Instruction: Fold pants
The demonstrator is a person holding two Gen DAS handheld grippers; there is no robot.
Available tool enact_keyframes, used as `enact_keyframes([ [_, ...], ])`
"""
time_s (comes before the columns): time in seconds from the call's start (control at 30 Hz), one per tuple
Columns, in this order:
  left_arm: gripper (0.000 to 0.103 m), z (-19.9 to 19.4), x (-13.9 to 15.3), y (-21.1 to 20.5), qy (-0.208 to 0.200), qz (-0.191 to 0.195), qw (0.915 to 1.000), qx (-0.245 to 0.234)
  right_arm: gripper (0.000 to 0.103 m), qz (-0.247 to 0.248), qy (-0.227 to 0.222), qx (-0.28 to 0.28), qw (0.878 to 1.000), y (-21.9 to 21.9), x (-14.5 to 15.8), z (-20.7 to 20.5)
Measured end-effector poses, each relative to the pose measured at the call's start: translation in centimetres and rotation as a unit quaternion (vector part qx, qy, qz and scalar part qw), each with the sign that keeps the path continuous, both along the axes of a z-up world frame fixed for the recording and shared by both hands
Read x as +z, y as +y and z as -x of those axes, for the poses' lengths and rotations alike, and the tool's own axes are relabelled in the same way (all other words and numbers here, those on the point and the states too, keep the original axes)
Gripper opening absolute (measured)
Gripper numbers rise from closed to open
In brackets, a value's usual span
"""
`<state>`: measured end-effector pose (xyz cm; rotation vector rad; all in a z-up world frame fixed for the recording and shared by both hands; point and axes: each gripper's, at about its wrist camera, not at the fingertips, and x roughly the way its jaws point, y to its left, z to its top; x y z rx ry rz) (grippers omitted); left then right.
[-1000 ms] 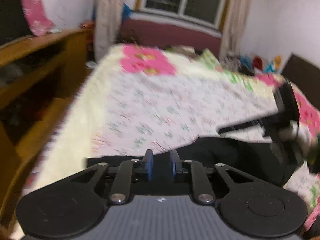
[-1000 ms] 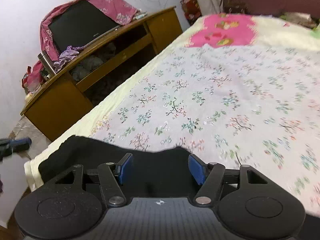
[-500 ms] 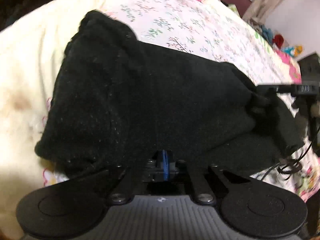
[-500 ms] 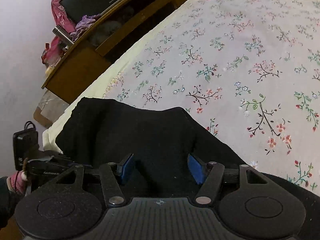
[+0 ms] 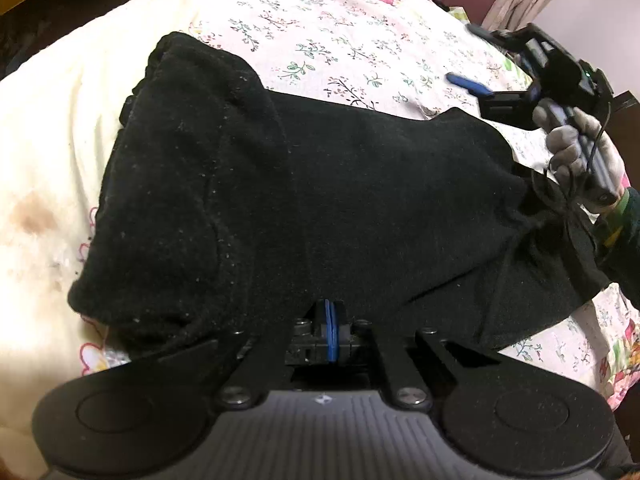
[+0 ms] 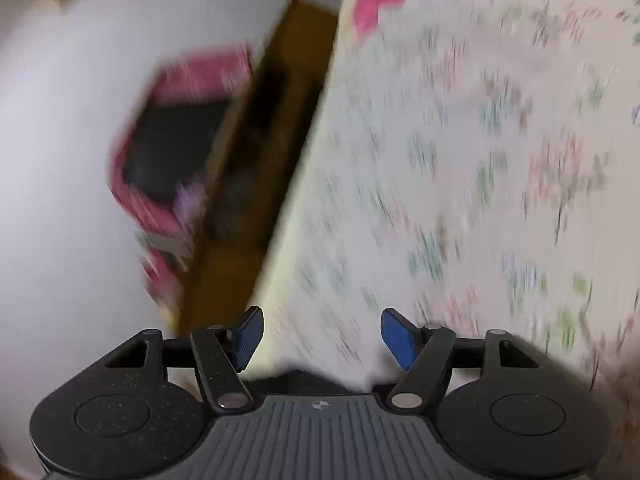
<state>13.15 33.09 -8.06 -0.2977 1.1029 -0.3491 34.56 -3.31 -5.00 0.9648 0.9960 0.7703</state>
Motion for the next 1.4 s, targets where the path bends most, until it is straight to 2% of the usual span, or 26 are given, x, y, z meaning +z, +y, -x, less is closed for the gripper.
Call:
enact_keyframes([
  [0.07, 0.017, 0.0, -0.1, 0.1, -0.001, -0.001, 1.0, 0.0, 0.059, -0.002, -0.002, 0.017, 1.0, -0.5, 0.7, 0.3],
  [0.17, 0.017, 0.2, 0.0, -0.2, -0.005, -0.009, 0.9999, 0.0, 0.06, 0.095, -0.046, 0.053, 0.993, -0.4, 2.6, 2.6],
  [0.2, 0.017, 0.2, 0.2, -0.3, -0.005, -0.01, 0.9999, 0.003, 0.059, 0.123, -0.044, 0.07, 0.989, -0.5, 2.8, 3.3],
  [0.23, 0.017, 0.3, 0.6, -0.4, -0.009, -0.007, 0.9999, 0.006, 0.059, 0.139, -0.038, 0.068, 0.987, -0.8, 2.9, 4.0],
  [0.3, 0.018, 0.5, 2.1, -1.0, -0.03, -0.006, 0.9995, -0.001, 0.059, 0.151, -0.055, 0.072, 0.984, -1.7, 3.5, 5.6],
  [0.37, 0.025, 0.6, 3.4, -2.4, -0.053, -0.023, 0.9982, -0.014, 0.059, 0.174, -0.067, 0.071, 0.98, -2.7, 4.7, 7.4],
  [0.47, 0.029, 0.2, 4.6, -5.0, -0.086, -0.016, 0.9956, -0.034, 0.06, 0.165, -0.093, 0.089, 0.978, -3.8, 5.5, 9.7],
  [0.57, 0.031, -0.7, 5.0, -7.6, -0.117, 0.011, 0.9924, -0.038, 0.058, 0.144, -0.048, 0.072, 0.986, -4.8, 3.2, 10.2],
  [0.6, 0.032, -1.1, 4.7, -8.4, -0.125, 0.026, 0.9912, -0.037, 0.055, 0.147, -0.039, 0.054, 0.987, -5.4, 2.3, 10.2],
  [0.67, 0.036, -1.5, 3.5, -9.1, -0.113, 0.024, 0.9927, -0.035, 0.036, 0.179, -0.025, 0.002, 0.984, -7.5, 0.8, 9.8],
  [0.73, 0.036, -1.4, 1.8, -9.0, -0.083, 0.002, 0.9963, -0.022, 0.02, 0.156, 0.015, -0.051, 0.986, -11.5, -0.1, 10.1],
  [0.77, 0.036, -1.2, 1.3, -8.7, -0.072, 0.0, 0.9973, -0.014, 0.018, 0.152, 0.024, -0.071, 0.985, -13.0, -0.1, 10.6],
  [0.8, 0.036, -0.9, 1.2, -8.6, -0.071, 0.003, 0.9975, -0.007, 0.02, 0.158, 0.02, -0.084, 0.984, -14.5, 0.5, 11.3],
  [0.87, 0.036, -0.4, 1.9, -9.0, -0.076, -0.002, 0.9971, -0.006, 0.043, 0.181, -0.016, -0.097, 0.979, -16.7, 2.9, 13.8],
  [0.93, 0.036, -0.1, 3.0, -10.8, -0.096, -0.026, 0.9946, -0.028, 0.053, 0.197, -0.045, -0.13, 0.971, -19.3, 5.1, 17.1],
  [1.07, 0.038, -0.5, 5.1, -16.2, -0.13, -0.022, 0.9871, -0.091, 0.053, 0.226, -0.046, -0.238, 0.944, -25.5, 5.9, 24.2],
  [1.23, 0.038, -1.4, 5.8, -25.1, -0.142, 0.007, 0.9734, -0.18, 0.055, 0.214, -0.011, -0.358, 0.909, -32.6, 4.6, 33.3],
  [1.3, 0.038, -1.5, 5.7, -28.2, -0.139, 0.012, 0.9681, -0.208, 0.057, 0.198, 0.003, -0.384, 0.902, -34.2, 3.5, 35.2],
  [1.4, 0.038, -1.1, 5.8, -32.4, -0.134, 0.017, 0.9593, -0.248, 0.057, 0.181, 0.009, -0.409, 0.894, -35.3, 1.5, 35.9],
])
